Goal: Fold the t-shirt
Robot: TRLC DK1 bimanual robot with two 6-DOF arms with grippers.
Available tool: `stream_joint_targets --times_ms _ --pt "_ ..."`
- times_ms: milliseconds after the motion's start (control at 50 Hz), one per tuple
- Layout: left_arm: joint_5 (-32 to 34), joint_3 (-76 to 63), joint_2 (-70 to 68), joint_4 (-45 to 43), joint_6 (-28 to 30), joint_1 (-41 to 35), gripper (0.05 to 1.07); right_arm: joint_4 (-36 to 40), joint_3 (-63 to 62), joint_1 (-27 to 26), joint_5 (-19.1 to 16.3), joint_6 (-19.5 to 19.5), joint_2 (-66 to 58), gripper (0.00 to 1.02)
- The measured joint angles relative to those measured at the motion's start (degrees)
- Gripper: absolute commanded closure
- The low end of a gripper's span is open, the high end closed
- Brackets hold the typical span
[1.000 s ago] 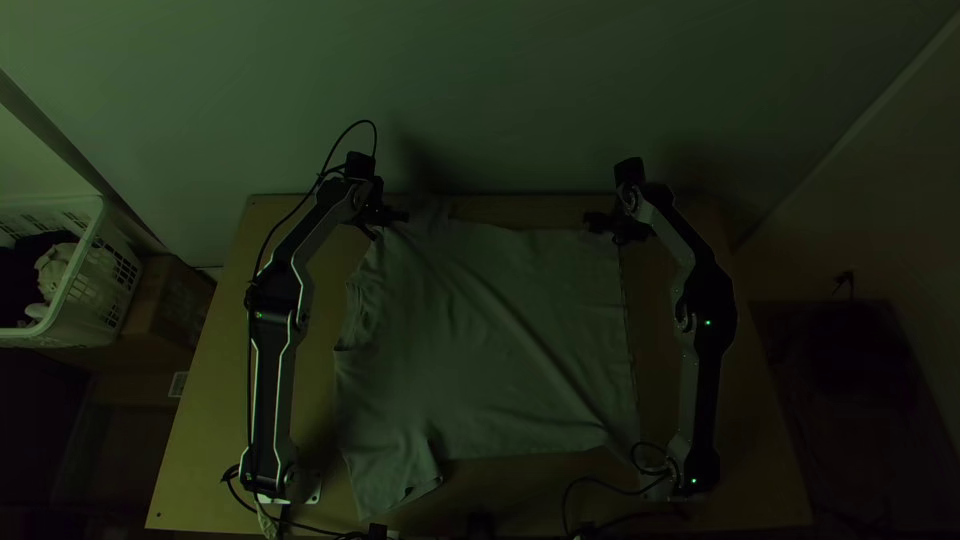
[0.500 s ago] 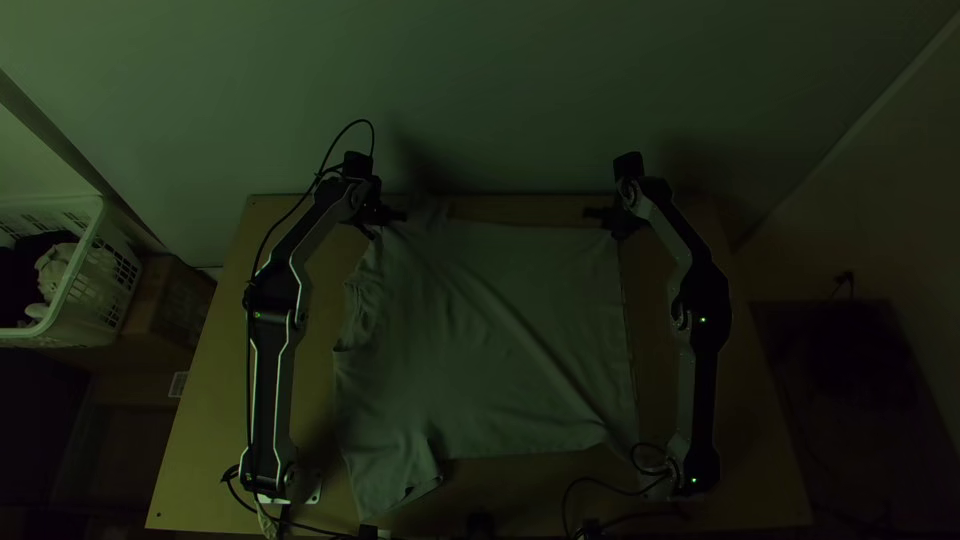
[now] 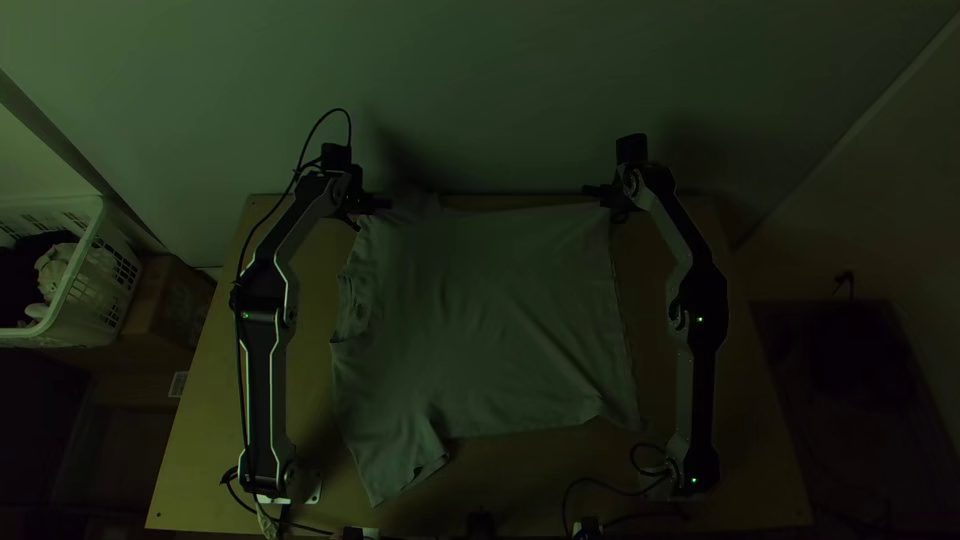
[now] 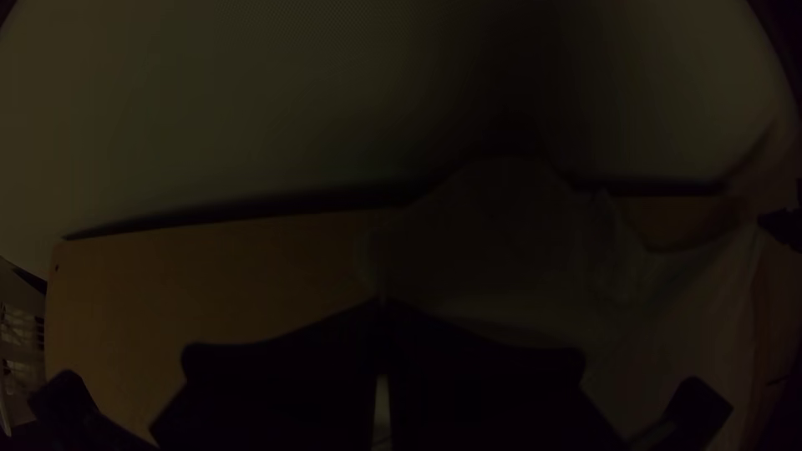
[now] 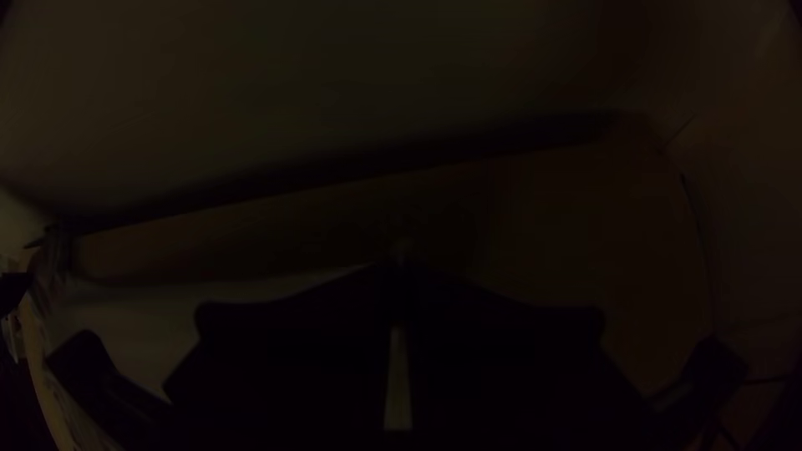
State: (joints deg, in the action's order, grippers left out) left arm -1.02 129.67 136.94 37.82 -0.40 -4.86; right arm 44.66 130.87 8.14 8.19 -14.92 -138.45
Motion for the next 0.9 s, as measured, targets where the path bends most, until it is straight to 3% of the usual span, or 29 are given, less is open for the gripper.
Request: stream_joint_targets --times_ms 660,900 --pt "3.4 -9.1 -11.6 3.9 -1.3 0.1 1.05 7.3 -0.1 0.1 0.2 3.0 0.0 1.00" --pt "3.4 -21.3 -18.6 -0.8 -1.3 0.2 1.05 8.6 -3.5 0.1 0.2 3.2 1.4 1.00"
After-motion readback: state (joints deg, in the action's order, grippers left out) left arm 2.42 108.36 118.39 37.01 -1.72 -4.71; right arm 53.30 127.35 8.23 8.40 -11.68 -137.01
